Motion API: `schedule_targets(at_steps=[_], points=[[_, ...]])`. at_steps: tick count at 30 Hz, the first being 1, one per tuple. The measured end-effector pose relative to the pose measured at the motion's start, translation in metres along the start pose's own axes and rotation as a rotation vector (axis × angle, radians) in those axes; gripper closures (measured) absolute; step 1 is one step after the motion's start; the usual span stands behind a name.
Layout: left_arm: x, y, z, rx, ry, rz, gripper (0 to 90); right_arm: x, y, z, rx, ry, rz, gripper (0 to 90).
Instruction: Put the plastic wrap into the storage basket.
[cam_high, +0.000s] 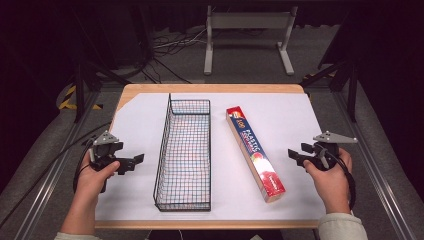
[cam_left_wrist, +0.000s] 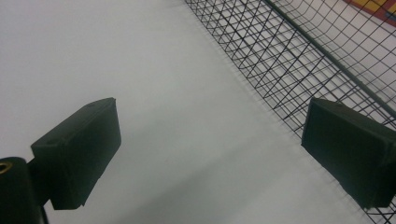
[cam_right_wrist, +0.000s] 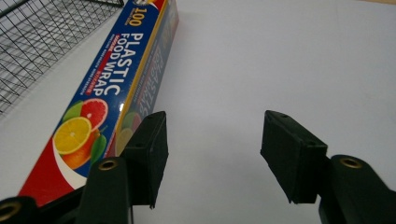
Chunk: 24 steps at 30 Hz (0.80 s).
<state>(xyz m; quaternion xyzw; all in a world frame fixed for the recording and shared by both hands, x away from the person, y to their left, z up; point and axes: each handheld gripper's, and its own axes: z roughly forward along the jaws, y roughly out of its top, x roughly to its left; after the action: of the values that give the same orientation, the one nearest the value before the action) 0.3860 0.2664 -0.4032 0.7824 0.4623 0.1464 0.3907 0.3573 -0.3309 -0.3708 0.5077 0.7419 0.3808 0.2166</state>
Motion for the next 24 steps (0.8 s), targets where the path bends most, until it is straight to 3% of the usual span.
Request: schedule_targets(at_steps=[10,11,18,21,24], points=[[0.001,0.000,0.000,0.025,0.010,-0.008,5.3,0.013,0.025,0.002,0.039,0.016,0.003,41.4],[0.001,0.000,0.000,0.027,0.008,-0.014,5.3,0.017,0.029,0.004,0.042,-0.001,0.009,40.3],[0.002,-0.001,-0.001,0.024,0.029,-0.015,5.3,0.030,0.046,0.013,0.104,-0.008,-0.014,41.7],[0.002,-0.001,-0.001,0.027,0.035,-0.005,5.4,0.036,0.056,0.020,0.170,-0.009,-0.021,42.2],[0.001,-0.002,-0.002,0.026,0.033,-0.004,5.3,0.042,0.063,0.025,0.191,-0.005,-0.023,42.1]])
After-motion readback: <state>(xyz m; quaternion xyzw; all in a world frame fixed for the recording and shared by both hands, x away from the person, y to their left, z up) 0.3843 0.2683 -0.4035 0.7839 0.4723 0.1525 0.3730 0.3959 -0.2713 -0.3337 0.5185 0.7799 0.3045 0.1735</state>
